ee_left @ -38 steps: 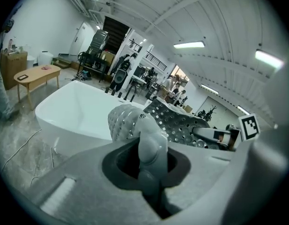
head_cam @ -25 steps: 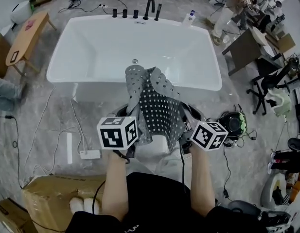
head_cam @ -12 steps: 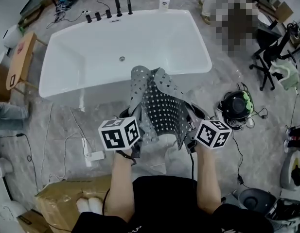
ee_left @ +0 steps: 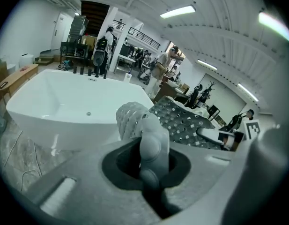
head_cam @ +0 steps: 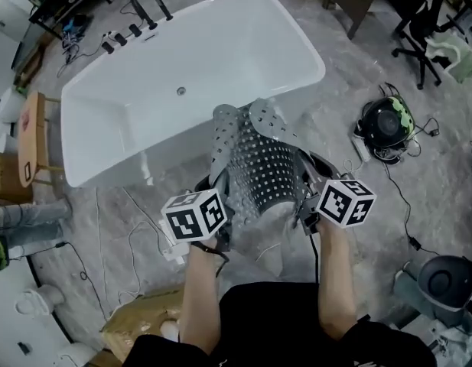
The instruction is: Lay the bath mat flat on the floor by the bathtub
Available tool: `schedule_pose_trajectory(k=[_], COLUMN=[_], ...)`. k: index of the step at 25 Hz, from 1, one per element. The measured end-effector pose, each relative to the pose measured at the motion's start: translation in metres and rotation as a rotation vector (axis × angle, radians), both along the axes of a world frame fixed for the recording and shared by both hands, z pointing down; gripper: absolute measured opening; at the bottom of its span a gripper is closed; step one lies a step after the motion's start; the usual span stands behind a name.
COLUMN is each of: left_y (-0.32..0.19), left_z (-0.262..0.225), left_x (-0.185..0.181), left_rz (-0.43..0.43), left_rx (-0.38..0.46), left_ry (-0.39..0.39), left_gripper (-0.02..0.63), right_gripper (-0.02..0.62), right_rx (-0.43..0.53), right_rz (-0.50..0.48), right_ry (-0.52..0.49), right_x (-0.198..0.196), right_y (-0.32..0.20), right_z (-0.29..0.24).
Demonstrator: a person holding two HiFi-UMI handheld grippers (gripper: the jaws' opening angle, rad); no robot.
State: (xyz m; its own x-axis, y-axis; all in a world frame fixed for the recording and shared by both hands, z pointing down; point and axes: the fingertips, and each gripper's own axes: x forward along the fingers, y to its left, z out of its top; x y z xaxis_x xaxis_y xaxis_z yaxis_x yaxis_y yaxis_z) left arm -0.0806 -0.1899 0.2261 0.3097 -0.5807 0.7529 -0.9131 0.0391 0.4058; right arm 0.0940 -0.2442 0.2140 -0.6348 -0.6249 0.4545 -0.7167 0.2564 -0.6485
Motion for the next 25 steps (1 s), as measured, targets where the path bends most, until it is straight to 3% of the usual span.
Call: schedule_pose_trajectory(k=[4,11,25], left_y=[-0.012,-0.011,0.0], left_z=[0.024,0.097,0.22], left_x=[0.004,0.012,0.02], left_rz=[0.013,-0.019,0.006], left_rx=[-0.03,-0.121,-0.203], left_ry=[0.006,0.031,0.066], left_gripper=[0.021,0.021,0.021], right_gripper=[0.018,0.018,0.018], right_rx=[-0.034,-0.158,-0.218], right_rz=[0.024,-0.004,-0.058], right_ry=[-0.014,-0.011,0.069], right_x=[0.001,0.005,0.01], right_y=[-0.008,0.001,0.004], right_z=[0.02,0.1,0.209])
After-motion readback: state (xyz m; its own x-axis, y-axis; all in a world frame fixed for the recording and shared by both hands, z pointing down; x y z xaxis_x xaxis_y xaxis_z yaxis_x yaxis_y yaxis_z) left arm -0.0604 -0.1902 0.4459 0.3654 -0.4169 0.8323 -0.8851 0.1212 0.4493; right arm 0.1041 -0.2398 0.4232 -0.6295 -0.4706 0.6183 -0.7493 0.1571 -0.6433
